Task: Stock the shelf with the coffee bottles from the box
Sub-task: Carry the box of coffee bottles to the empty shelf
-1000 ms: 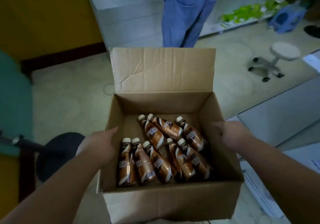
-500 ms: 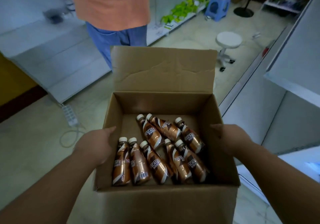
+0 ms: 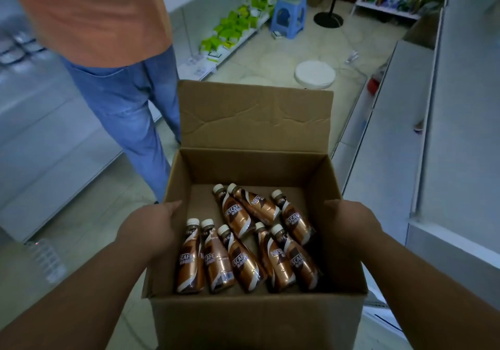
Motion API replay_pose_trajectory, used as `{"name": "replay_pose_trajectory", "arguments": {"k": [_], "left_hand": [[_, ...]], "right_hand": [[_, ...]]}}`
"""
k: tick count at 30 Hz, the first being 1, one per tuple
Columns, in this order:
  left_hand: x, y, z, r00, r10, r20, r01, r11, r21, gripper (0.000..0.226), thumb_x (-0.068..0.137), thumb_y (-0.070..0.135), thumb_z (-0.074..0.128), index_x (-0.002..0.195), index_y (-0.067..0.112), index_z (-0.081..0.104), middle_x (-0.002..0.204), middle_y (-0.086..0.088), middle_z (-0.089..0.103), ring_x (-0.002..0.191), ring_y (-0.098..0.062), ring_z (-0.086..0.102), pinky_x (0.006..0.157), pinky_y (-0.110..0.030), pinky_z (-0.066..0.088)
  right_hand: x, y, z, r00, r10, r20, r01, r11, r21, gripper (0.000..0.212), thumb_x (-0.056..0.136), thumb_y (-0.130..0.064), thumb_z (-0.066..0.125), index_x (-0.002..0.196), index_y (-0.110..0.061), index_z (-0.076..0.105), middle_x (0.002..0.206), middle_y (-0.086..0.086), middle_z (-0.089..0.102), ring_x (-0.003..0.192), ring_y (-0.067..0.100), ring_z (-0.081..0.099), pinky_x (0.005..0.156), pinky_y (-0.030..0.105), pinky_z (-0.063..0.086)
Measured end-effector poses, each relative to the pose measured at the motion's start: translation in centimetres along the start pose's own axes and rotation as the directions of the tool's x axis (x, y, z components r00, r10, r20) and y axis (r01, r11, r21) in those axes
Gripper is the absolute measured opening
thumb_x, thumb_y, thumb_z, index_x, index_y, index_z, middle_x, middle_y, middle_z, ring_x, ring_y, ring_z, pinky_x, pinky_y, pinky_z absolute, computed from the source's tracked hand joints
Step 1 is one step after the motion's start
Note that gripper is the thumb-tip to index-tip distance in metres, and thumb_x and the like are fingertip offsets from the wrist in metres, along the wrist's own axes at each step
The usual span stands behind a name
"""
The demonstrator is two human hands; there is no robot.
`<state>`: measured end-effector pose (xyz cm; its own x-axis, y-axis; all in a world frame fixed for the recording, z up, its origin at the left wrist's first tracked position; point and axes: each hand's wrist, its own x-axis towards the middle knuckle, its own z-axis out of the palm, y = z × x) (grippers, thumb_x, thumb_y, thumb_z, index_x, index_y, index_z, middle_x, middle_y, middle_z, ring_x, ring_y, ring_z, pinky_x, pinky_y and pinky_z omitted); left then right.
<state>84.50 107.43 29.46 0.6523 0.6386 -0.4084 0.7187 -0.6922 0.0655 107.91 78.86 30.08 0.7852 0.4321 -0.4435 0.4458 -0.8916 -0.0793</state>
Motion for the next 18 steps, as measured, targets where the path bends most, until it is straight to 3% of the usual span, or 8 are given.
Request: {"name": "replay_pose_trajectory", "arguments": {"k": [9, 18], "left_hand": [[22.7, 2.7, -9.5, 0.984, 0.175, 0.028, -0.177, 0.981, 0.084, 0.069, 0.086, 0.021, 0.053, 0.150, 0.035, 0.031, 0.134, -0.001, 0.060, 0.111, -0.020, 0.062, 0.087, -0.034, 0.052], [40.4, 10.7, -17.1, 0.960, 0.279, 0.026, -0.280, 0.952, 0.124, 0.071, 0.088, 0.014, 0.055, 0.152, 0.030, 0.028, 0.137, -0.004, 0.058, 0.111, -0.019, 0.062, 0.084, -0.030, 0.052]], "right_hand": [[14.8, -5.0, -6.5, 0.976, 0.216, -0.013, -0.212, 0.969, 0.124, 0.050, 0.088, -0.012, 0.056, 0.135, -0.029, 0.054, 0.122, 0.006, 0.065, 0.105, 0.025, 0.064, 0.085, 0.037, 0.055], [30.5, -3.1, -13.3, 0.949, 0.316, -0.016, -0.310, 0.938, 0.158, 0.063, 0.088, -0.009, 0.058, 0.144, -0.034, 0.043, 0.132, 0.005, 0.061, 0.112, 0.025, 0.063, 0.089, 0.038, 0.056]]}}
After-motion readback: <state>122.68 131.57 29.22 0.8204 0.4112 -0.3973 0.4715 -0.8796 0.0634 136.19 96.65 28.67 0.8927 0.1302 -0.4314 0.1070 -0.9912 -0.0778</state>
